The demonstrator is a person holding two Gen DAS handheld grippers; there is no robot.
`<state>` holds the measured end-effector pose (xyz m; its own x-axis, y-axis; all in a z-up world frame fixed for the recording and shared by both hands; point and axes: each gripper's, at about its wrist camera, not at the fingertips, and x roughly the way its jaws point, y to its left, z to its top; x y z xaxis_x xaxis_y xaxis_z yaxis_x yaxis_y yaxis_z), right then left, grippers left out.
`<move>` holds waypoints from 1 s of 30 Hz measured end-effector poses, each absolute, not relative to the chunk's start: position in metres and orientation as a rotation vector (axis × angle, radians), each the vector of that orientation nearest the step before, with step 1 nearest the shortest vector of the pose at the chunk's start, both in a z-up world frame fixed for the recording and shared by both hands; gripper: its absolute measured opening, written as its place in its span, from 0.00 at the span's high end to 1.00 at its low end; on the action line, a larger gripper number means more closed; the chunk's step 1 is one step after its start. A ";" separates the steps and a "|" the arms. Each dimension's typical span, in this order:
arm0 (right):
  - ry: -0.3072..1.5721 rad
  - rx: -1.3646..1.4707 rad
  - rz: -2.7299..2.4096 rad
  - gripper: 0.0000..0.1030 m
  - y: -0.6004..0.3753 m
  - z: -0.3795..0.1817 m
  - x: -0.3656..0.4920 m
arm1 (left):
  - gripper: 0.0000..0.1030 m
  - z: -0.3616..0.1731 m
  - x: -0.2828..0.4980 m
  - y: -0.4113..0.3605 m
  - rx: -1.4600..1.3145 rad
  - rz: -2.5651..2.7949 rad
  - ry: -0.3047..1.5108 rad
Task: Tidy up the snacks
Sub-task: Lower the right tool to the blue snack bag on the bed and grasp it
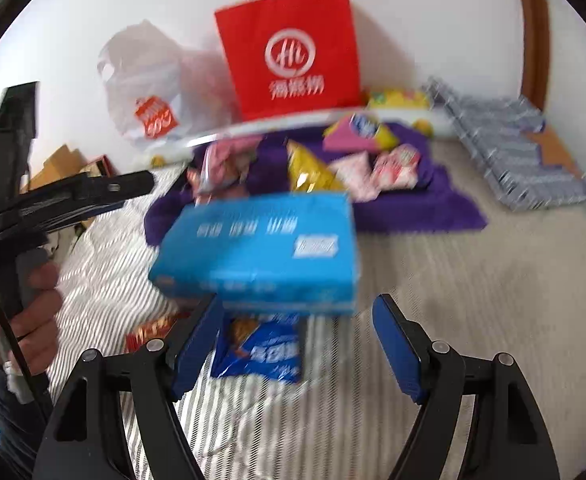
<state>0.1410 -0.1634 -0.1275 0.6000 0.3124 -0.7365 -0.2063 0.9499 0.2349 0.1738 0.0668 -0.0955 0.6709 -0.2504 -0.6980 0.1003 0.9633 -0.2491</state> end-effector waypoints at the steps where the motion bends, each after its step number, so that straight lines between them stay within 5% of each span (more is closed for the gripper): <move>1: 0.891 0.125 0.302 0.25 -0.160 -0.132 0.142 | 0.26 -0.096 0.171 0.071 -0.201 -0.197 0.814; 19: 0.963 -0.030 0.270 0.25 -0.119 -0.168 0.151 | 0.26 -0.113 0.134 0.096 -0.214 -0.224 0.850; 22: 0.952 -0.065 0.292 0.38 -0.114 -0.166 0.147 | 0.26 -0.115 0.132 0.088 -0.184 -0.232 0.859; 30: 0.929 -0.052 0.299 0.52 -0.125 -0.165 0.141 | 0.26 -0.126 0.132 0.073 -0.145 -0.237 0.895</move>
